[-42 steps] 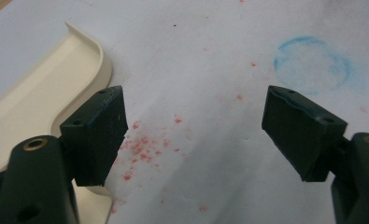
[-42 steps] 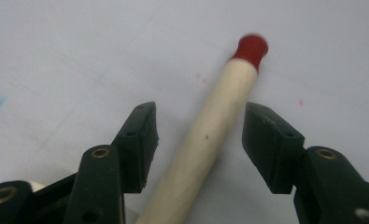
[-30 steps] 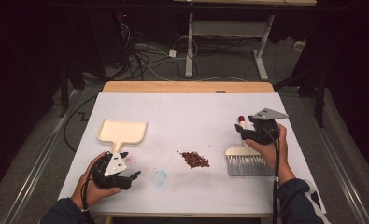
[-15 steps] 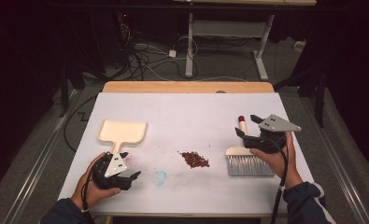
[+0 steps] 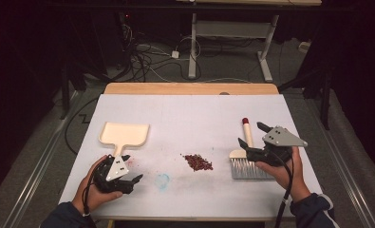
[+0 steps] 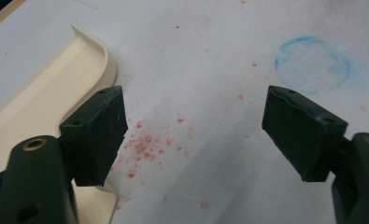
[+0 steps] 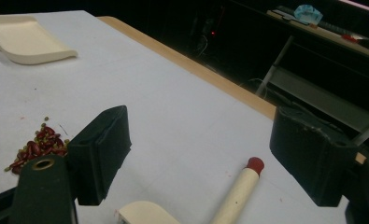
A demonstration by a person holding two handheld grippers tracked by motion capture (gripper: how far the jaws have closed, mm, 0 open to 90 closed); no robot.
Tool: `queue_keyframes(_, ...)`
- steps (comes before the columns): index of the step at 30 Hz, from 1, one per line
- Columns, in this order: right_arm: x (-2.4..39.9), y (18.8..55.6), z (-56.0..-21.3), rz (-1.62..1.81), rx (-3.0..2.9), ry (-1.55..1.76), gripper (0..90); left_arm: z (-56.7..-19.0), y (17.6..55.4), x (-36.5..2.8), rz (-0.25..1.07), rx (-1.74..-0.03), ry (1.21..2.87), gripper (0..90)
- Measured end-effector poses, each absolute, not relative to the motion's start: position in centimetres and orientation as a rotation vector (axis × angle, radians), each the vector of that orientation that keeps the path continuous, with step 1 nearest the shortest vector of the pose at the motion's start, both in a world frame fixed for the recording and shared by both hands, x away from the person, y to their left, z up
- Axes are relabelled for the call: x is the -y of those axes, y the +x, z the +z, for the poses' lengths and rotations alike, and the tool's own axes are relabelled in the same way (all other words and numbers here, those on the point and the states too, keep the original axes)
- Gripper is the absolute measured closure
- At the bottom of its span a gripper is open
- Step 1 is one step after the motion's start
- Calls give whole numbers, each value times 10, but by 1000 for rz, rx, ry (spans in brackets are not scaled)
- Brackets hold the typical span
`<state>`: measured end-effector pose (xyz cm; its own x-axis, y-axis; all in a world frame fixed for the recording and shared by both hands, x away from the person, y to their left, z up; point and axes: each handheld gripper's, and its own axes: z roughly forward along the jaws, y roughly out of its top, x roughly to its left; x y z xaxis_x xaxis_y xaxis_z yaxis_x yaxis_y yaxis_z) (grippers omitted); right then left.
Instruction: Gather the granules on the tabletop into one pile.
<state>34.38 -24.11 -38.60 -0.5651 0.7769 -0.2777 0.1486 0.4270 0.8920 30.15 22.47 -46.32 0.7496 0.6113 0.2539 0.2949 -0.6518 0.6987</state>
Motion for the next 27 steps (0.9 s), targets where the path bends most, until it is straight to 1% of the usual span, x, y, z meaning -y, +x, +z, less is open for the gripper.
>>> queue_keyframes(16,250,317,-396,1108,-1977,725,207,-464,302,-225,632,-677,2299,208)
queue_keyframes(27,263,307,-406,1094,-1961,731,210,-464,302,-224,632,-672,2301,208)
